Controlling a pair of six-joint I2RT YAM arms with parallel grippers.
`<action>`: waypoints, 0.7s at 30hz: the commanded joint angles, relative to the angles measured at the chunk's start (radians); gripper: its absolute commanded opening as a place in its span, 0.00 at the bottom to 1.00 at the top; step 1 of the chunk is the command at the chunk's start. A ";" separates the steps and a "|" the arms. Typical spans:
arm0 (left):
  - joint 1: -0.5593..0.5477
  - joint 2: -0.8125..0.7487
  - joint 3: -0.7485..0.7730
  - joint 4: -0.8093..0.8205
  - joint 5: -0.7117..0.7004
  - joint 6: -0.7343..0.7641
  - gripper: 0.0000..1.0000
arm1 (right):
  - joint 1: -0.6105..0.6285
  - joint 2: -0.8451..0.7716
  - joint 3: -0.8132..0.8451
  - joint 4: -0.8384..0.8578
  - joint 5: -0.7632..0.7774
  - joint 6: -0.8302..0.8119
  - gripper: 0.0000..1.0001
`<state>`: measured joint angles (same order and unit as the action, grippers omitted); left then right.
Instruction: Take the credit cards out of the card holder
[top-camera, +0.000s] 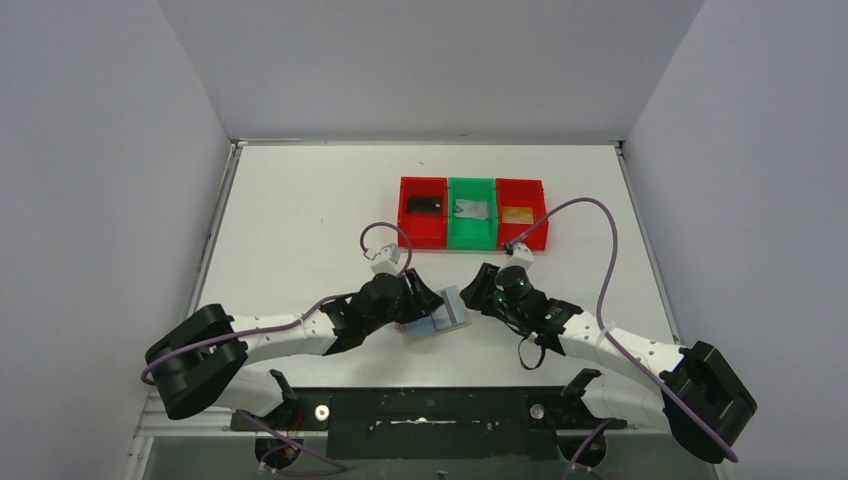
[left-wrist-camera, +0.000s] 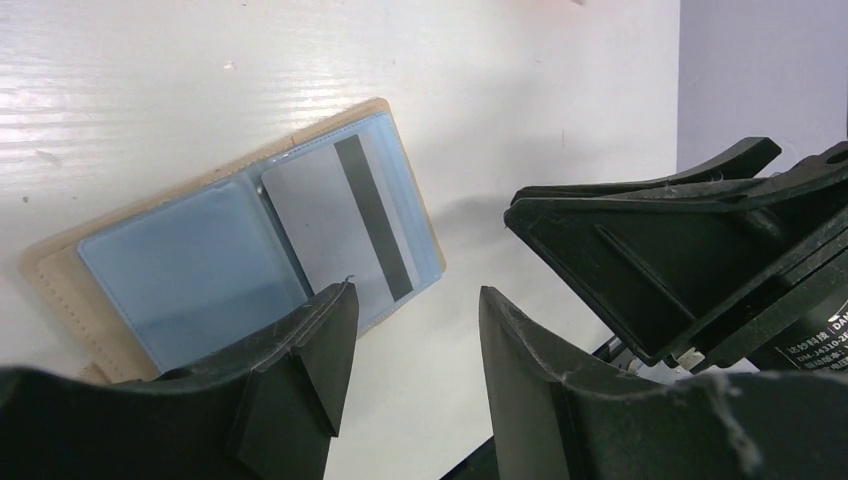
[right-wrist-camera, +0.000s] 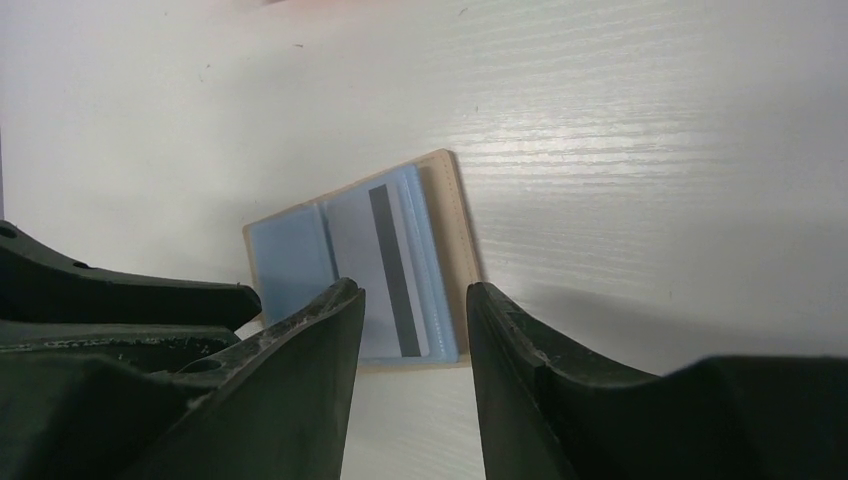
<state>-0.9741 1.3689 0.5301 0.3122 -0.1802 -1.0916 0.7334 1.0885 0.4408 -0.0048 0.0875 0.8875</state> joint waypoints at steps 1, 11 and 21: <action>0.000 -0.027 -0.007 -0.012 -0.037 -0.004 0.48 | -0.004 0.029 0.024 0.085 -0.067 -0.055 0.43; 0.003 0.047 0.007 -0.070 -0.058 -0.059 0.48 | -0.005 0.181 0.098 0.091 -0.202 -0.137 0.34; 0.000 0.139 0.033 -0.250 -0.103 -0.067 0.49 | -0.009 0.321 0.222 -0.060 -0.179 -0.288 0.38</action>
<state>-0.9737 1.4734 0.5552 0.1593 -0.2520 -1.1683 0.7322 1.3682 0.6067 -0.0265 -0.0914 0.6819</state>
